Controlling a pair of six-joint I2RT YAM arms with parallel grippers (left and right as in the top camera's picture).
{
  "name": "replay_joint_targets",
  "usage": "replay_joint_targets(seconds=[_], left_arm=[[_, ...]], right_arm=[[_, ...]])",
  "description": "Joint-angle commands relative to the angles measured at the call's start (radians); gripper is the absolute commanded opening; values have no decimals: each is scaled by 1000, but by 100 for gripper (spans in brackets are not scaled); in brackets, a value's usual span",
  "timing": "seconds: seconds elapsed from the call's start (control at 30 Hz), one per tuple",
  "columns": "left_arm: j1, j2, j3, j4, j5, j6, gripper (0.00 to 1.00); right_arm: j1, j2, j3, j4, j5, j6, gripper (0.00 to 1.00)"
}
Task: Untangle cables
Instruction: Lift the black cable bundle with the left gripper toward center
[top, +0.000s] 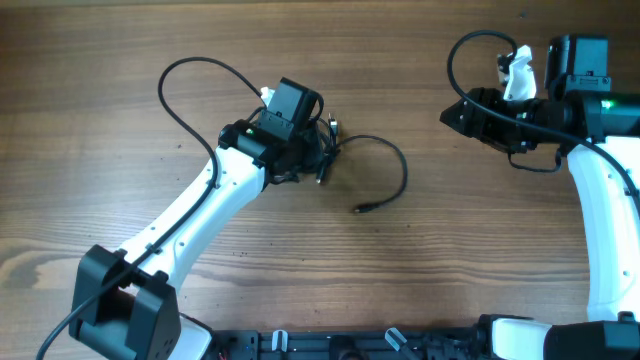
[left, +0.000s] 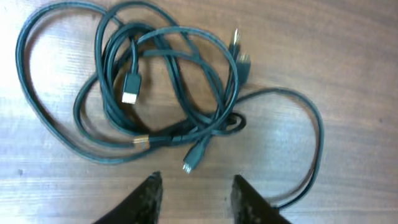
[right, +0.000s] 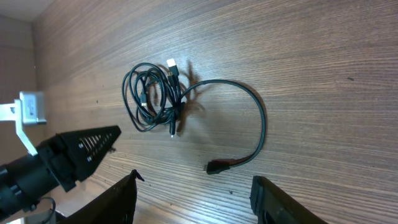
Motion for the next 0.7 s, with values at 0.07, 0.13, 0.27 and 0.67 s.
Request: replay_joint_targets(seconds=[0.07,0.13,0.27,0.67], left_arm=[[7,32,-13,21,-34,5,43],[7,65,-13,52,-45,4,44],[6,172,-13,190,30,4,47],[-45,323,-13,352,38,-7,49]], right_arm=[[4,15,16,5,10,-21,61],[4,15,16,5,10,-21,61],[4,15,16,6,10,-21,61],[4,15,16,5,10,-23,61]])
